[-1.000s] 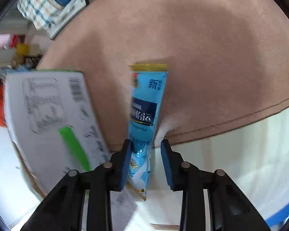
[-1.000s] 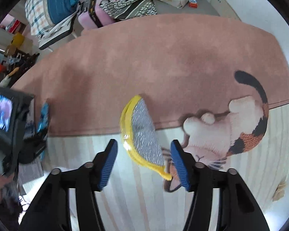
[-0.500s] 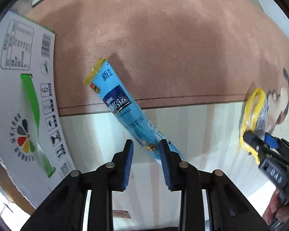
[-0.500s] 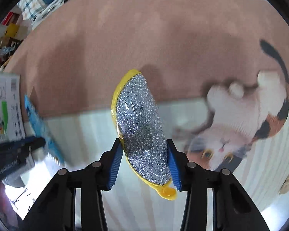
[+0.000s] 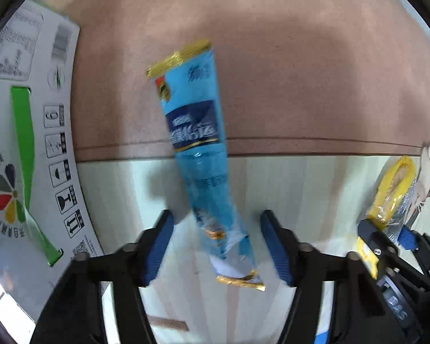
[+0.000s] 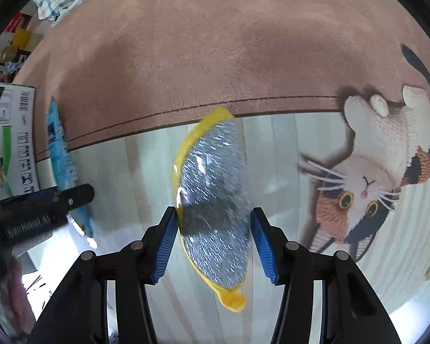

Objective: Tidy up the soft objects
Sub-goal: 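Grasp the yellow-rimmed sponge with the right tool while the left tool grasps the blue tube, then lift both held items and carry them over the box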

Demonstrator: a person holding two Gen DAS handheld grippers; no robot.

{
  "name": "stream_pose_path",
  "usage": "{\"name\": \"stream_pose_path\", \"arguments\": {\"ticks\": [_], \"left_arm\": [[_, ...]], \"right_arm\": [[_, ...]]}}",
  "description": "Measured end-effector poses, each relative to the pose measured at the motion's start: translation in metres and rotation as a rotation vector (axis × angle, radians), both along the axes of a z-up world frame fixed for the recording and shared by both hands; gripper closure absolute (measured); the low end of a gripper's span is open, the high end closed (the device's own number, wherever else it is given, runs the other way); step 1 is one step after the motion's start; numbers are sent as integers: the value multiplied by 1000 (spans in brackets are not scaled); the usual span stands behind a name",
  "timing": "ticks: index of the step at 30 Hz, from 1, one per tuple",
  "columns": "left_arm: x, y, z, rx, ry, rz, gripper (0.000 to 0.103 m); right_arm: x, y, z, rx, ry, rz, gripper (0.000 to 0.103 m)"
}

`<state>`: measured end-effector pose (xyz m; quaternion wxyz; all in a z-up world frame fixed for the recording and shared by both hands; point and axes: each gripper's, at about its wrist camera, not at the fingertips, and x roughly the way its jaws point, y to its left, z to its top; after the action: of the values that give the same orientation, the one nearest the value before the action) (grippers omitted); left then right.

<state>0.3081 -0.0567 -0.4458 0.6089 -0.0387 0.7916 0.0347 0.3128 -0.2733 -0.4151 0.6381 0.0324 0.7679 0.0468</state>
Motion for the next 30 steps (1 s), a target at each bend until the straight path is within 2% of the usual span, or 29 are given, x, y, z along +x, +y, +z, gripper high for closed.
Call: {"name": "stream_pose_path", "arguments": {"ticks": [1,5,11,15,17,20,22,26,28,30], "left_arm": [[-3,-5,2,5,-6,-10,75],[-19,-13,9,21,-41,-38,85],[-45,2,47,-17,-132,-55,89],[-62,8,76,-61,-185,-57,90],[-68,13,85,-56,-201,-59,90],[-69,20,84,-93,-178,-56,90],[-59,18,69,-137,-118,-53,87],[-54,22,36,-134,-5,-29,87],[-47,24,28,-116,10,-25,83],[-38,26,23,-123,24,-23,74]], "right_arm": [[-1,1,-1,-29,-6,-14,55],[-9,16,1,-52,-6,11,58],[-21,25,17,-17,-25,4,63],[-26,22,47,40,-73,-20,64],[-26,23,60,67,-89,-24,64],[-24,27,76,90,-105,-27,64],[-28,25,80,92,-101,-21,64],[-36,21,68,76,-83,-22,64],[-34,19,64,74,-73,-32,63],[-36,26,53,72,-70,-36,63]]}}
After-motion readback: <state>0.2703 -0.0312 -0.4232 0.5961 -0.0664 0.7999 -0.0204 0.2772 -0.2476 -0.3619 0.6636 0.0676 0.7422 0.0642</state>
